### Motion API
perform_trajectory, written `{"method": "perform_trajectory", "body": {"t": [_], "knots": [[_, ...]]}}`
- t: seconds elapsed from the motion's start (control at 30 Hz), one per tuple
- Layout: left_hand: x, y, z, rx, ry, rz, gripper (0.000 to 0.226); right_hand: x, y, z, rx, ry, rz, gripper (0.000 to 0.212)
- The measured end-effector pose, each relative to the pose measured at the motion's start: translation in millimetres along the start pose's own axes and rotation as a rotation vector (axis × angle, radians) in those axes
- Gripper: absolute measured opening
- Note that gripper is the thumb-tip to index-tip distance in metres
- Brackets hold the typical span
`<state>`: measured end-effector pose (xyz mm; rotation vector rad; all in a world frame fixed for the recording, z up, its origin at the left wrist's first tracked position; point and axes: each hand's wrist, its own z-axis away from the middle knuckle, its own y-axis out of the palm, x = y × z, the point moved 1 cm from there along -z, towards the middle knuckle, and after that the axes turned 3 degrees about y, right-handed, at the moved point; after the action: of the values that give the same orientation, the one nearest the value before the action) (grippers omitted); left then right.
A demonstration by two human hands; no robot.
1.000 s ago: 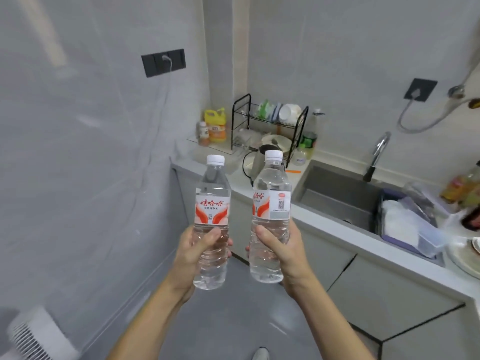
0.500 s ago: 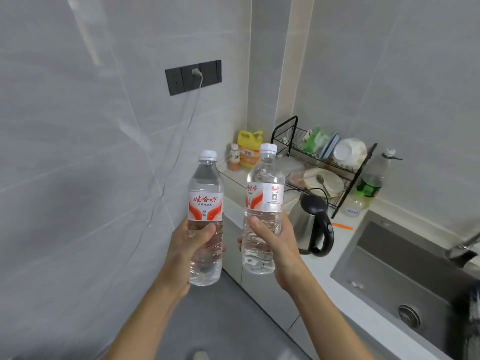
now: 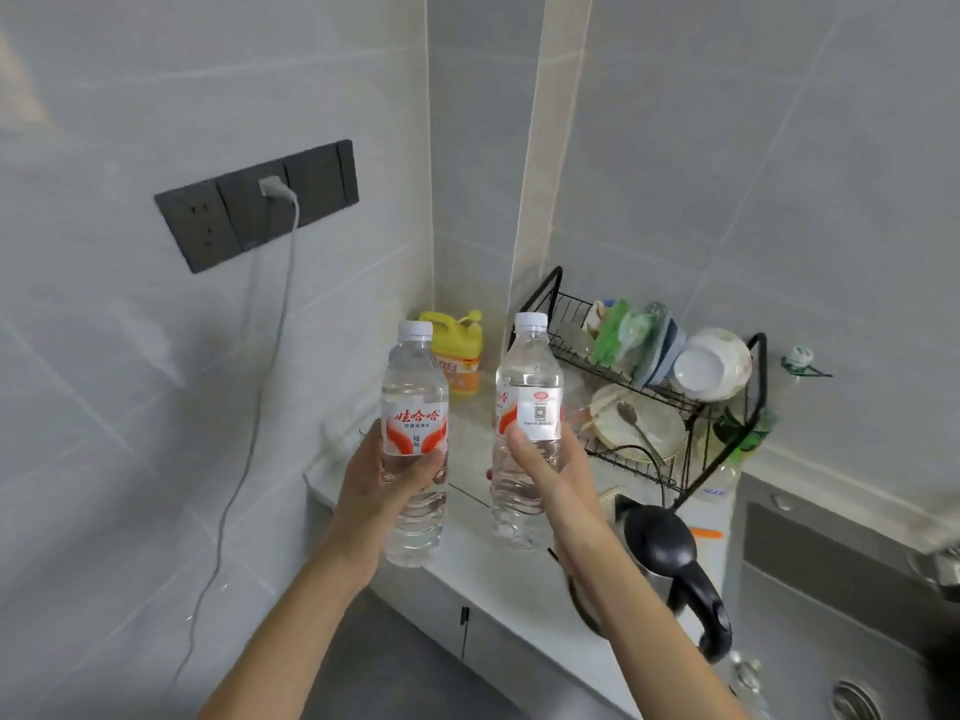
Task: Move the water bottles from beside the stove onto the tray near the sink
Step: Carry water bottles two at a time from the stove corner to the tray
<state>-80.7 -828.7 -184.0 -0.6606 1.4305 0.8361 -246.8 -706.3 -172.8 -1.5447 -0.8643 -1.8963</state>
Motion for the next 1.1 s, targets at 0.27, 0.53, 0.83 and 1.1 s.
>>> {"method": "perform_trajectory", "body": {"t": [0.27,0.53,0.83,1.1], "knots": [[21,16,-113,0.001,0.052,-0.319,0.050,-30,-24,-114,-0.108,-0.007,0.179,0.050],[61,20,-195,-0.005,-0.061,-0.529,0.054,-75,-36,-189,-0.136,0.014,0.464,0.060],[132,25,-269,0.291,-0.089,-0.734,0.066,-121,-36,-219,-0.262,0.162,0.923,0.084],[178,29,-304,0.476,-0.159,-0.732,0.048,-138,-43,-236,-0.317,0.216,1.167,0.075]]}}
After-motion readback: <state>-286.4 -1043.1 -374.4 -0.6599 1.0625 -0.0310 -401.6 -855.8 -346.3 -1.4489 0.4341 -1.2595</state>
